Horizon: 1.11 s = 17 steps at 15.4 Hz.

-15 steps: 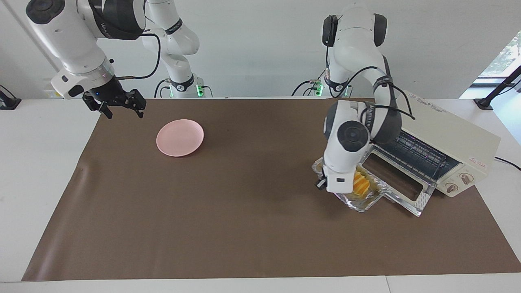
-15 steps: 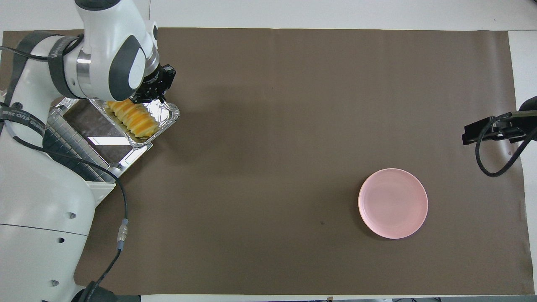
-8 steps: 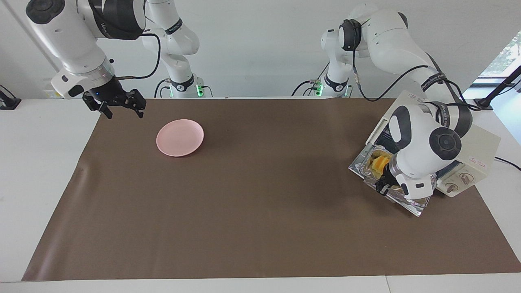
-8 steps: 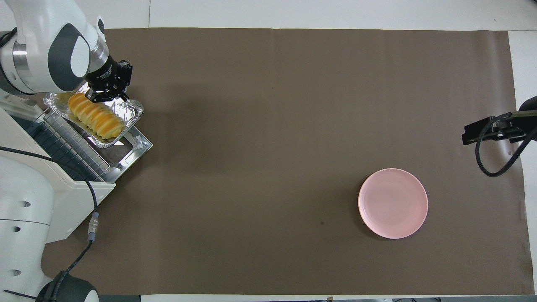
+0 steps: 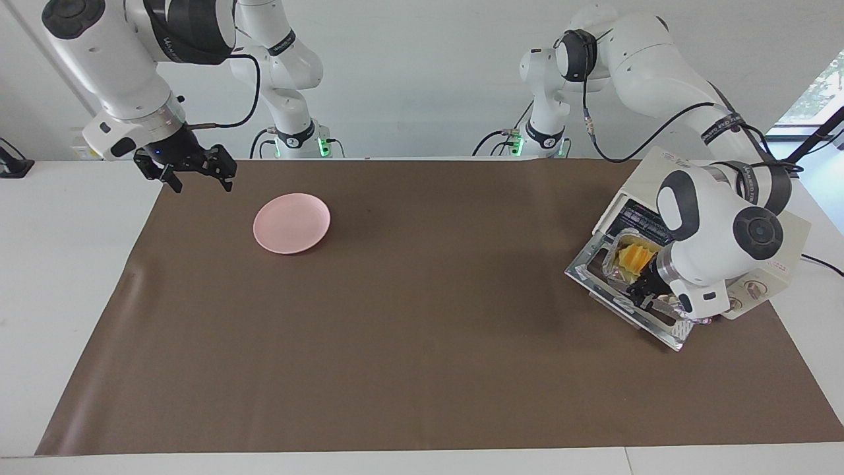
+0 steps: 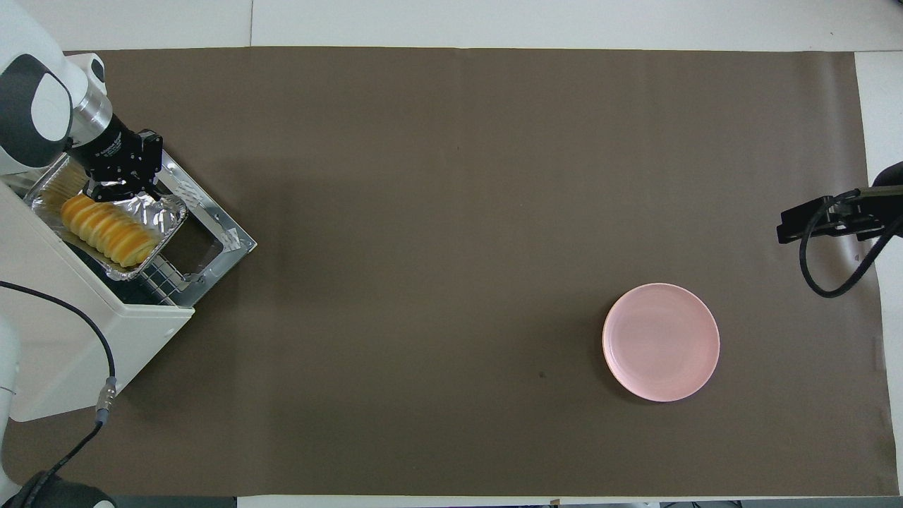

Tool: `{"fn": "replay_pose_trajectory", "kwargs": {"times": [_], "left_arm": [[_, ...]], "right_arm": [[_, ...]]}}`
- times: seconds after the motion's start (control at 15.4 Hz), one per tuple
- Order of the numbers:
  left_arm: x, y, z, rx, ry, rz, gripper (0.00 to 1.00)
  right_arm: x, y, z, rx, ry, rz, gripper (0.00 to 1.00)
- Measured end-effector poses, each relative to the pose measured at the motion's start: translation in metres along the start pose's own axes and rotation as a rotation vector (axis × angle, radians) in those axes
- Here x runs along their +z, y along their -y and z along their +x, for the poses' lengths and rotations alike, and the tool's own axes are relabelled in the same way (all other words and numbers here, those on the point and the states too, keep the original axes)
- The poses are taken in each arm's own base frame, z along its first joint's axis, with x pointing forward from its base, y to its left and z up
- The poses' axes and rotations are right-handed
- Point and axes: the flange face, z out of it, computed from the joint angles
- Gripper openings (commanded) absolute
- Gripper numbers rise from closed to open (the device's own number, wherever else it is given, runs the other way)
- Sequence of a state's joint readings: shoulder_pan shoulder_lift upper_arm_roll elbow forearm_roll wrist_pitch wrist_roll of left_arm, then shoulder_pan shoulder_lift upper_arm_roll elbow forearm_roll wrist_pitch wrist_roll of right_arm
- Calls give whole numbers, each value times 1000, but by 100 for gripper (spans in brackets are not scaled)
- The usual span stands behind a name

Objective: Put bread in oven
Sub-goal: 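Carry the tray with the left gripper into the open oven and lower it, then open the left gripper and raise it off the tray inside the oven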

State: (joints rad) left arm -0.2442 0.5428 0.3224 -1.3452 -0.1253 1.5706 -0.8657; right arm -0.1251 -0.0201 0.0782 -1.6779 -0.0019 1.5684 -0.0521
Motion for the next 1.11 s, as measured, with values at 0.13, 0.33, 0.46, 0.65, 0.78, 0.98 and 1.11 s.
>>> {"fn": "replay_pose_trajectory", "kwargs": {"times": [0.13,0.33,0.46,0.65,0.78,0.98,1.11], "left_arm": [[0,12,3,9,11,3,0],[-1,28,5,24,16,10,0],[-2,39,4,29,10,25,0],[-1,50,1,39,12,34,0],[3,52,0,50,10,28,0],[16,51,-1,68,1,32,0],[23,53,0,97,-10,39,0]], "right_arm": [[0,0,0,0,0,0,100],[0,0,0,0,0,0,100],[0,0,0,0,0,0,100],[0,0,0,0,0,0,100],[0,0,0,0,0,0,100],[0,0,0,0,0,0,100],[0,0,0,0,0,0,100]]}}
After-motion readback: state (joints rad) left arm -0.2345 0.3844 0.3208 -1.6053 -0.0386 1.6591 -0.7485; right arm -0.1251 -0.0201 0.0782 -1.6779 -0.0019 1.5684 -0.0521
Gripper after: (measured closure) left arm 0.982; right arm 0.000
